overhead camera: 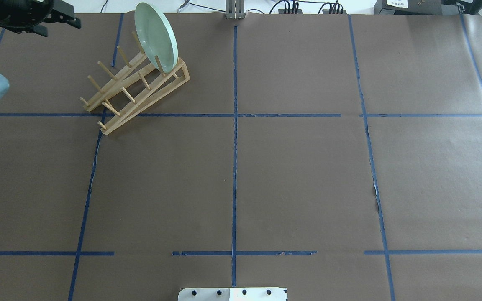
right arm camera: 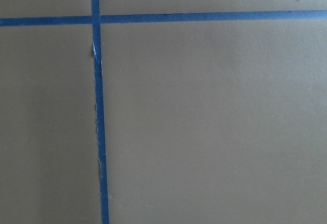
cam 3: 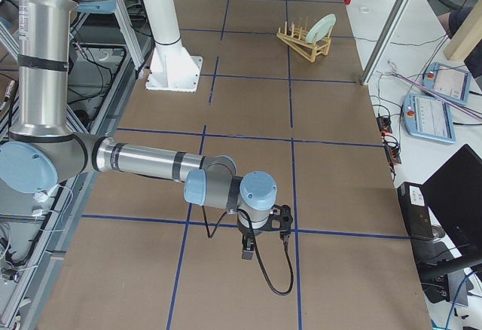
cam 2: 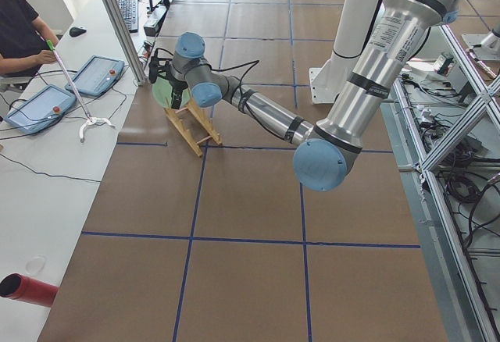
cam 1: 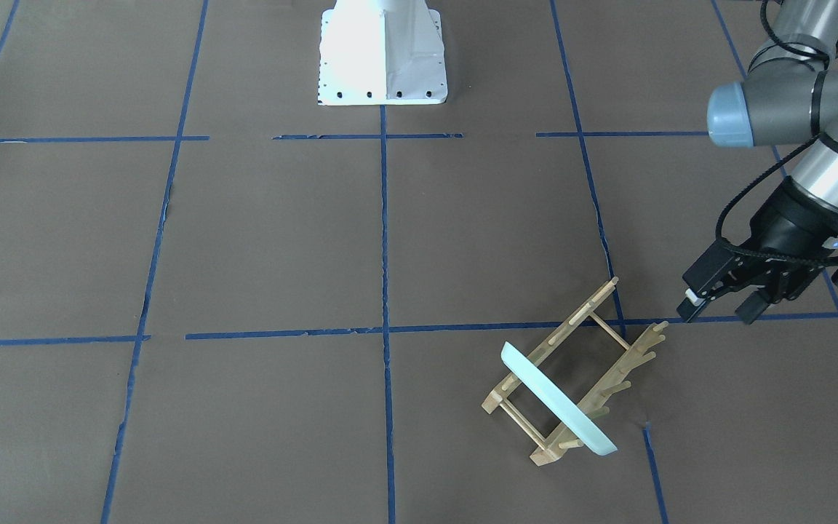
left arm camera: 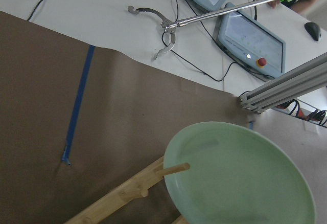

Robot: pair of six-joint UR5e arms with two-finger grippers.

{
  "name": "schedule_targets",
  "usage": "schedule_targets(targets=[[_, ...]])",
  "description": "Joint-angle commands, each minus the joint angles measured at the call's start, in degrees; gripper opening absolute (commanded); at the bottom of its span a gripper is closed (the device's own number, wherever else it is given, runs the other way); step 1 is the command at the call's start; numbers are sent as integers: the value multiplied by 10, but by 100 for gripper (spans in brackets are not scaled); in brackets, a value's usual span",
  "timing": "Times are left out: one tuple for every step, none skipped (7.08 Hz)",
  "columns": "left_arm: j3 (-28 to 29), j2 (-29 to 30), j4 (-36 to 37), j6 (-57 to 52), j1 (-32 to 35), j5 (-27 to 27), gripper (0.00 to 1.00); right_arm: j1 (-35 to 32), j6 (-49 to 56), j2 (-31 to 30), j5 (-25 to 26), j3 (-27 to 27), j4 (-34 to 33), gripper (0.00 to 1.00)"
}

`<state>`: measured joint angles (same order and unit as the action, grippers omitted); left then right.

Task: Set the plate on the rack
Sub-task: 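Open the left gripper and withdraw it away from the rack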

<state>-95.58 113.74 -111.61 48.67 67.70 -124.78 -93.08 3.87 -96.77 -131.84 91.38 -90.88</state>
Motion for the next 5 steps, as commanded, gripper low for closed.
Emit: schedule_targets(targets=[[-46,-82,144,-315,88,-6,100,0,0,0,0,-1,0,100],[-46,-126,174,-407,133,-7,100,0,0,0,0,-1,0,100],[-44,-141,250,-488,141,-10,100,0,0,0,0,-1,0,100],[-36,-152,310,-557,176,-62,100,0,0,0,0,-1,0,100],[-43,-163,329,-563,177,-104,100,0,0,0,0,0,0,100]])
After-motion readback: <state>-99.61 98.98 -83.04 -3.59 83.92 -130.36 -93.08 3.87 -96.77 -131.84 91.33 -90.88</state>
